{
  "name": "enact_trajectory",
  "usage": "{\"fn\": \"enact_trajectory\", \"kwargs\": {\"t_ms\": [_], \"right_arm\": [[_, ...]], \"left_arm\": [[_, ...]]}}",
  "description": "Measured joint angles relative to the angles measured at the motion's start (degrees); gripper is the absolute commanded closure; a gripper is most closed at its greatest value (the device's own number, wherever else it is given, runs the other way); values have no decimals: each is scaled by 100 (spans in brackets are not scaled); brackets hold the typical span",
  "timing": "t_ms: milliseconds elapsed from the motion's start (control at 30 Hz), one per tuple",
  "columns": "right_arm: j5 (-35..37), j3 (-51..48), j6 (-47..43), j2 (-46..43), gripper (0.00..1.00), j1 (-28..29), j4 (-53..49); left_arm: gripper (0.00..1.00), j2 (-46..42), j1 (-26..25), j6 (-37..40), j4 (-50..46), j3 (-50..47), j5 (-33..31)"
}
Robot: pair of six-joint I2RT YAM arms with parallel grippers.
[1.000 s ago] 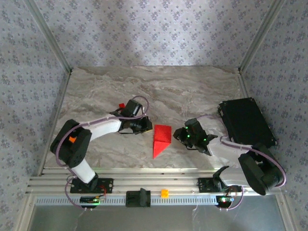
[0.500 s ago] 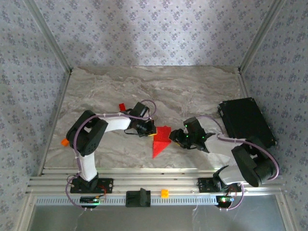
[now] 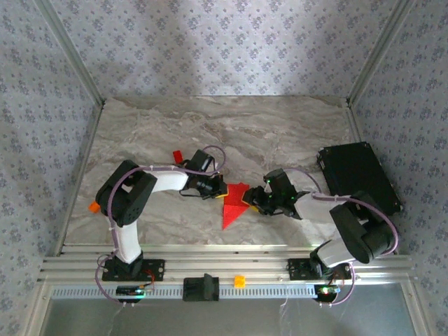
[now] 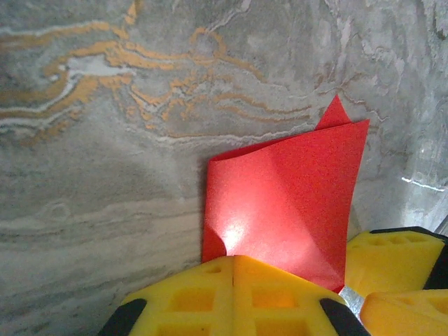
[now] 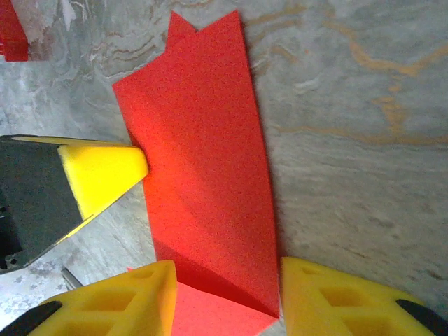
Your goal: Fold a paper plane with a square sheet of paper (pick it up from the middle)
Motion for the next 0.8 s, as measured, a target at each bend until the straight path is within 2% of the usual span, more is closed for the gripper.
{"fn": "enact_trajectory", "kwargs": {"t_ms": [267,433,633,800], "right_arm": [[-68,-22,125,66,59,-7,496],[-334,-83,114,122,64,-271,933],[-850,-70,107,713,71,-511,1556],[-1110,13,129,1132,72,-551,1884]], "left_arm": [[94,-2,7,0,70,-48,20],[94,-9,11,2,109,-70,33],[95,-11,11,2,109,-70,35],[95,-20,11,4,109,-74,31]]}}
